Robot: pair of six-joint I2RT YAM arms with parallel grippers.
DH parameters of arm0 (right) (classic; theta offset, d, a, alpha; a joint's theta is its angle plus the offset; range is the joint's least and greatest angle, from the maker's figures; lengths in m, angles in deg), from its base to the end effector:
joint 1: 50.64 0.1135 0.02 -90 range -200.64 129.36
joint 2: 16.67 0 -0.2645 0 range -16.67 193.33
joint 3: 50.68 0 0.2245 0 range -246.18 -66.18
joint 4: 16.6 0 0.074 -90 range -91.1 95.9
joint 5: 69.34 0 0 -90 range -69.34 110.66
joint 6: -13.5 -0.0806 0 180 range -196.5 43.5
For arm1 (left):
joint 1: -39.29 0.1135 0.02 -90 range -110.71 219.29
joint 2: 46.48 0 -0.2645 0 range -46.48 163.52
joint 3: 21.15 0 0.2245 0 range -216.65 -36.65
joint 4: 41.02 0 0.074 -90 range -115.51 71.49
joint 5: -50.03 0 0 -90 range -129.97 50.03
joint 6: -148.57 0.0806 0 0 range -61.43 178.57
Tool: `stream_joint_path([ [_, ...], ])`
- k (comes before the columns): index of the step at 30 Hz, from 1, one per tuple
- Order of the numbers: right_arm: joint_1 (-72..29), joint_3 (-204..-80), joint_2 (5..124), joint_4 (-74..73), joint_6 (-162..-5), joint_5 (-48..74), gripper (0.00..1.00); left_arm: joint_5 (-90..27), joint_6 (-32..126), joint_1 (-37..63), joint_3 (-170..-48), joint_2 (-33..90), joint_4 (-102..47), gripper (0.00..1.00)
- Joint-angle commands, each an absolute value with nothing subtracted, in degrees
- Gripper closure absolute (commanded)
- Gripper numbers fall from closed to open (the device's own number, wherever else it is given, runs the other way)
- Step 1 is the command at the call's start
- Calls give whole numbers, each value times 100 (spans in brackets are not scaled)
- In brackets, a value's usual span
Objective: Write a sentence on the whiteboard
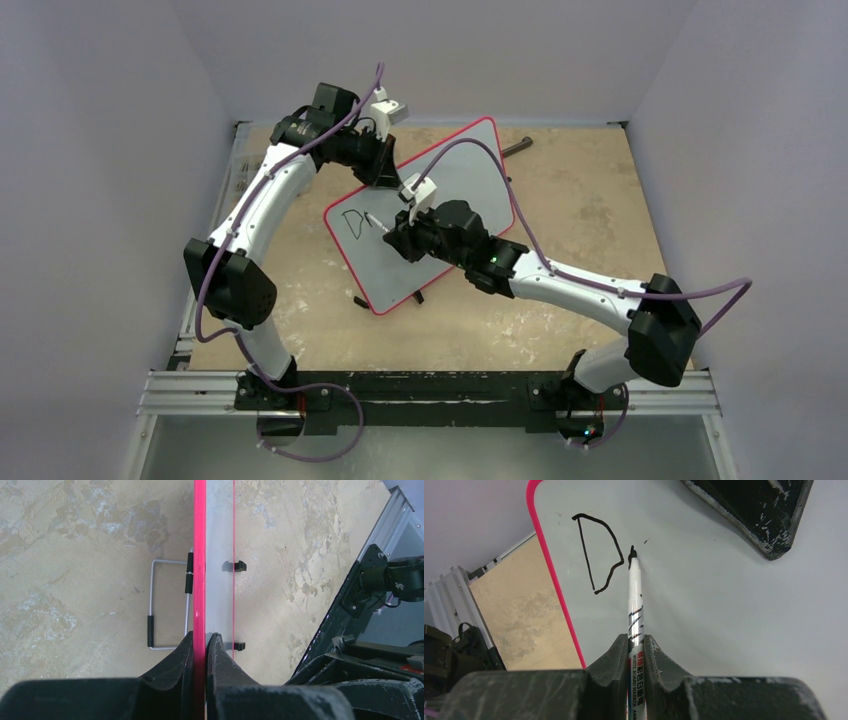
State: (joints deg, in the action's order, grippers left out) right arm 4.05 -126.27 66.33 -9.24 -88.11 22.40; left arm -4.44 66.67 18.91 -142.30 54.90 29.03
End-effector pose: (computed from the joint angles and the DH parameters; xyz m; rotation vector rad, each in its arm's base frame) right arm 0.2100 0.2922 0.3077 -0.6772 1.7764 0.7768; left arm 0.3330 -0.1737 0.3414 0.8554 2.2469 -0.8531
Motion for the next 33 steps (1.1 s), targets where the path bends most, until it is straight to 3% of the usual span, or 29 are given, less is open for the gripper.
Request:
stream_joint_path([
  [1,317,-12906,6694,-942,-8916,2710,100,-1813,7620,1785,-14060,5785,3297,100],
  [19,303,-12966,6449,-814,-8987,2631,100,-1910,7605,1817,-14063,5837,3256,100],
  [33,306,-12569,4990,-460,-8850,2546,100,-2000,7483,2082,-14272,6165,3222,100],
])
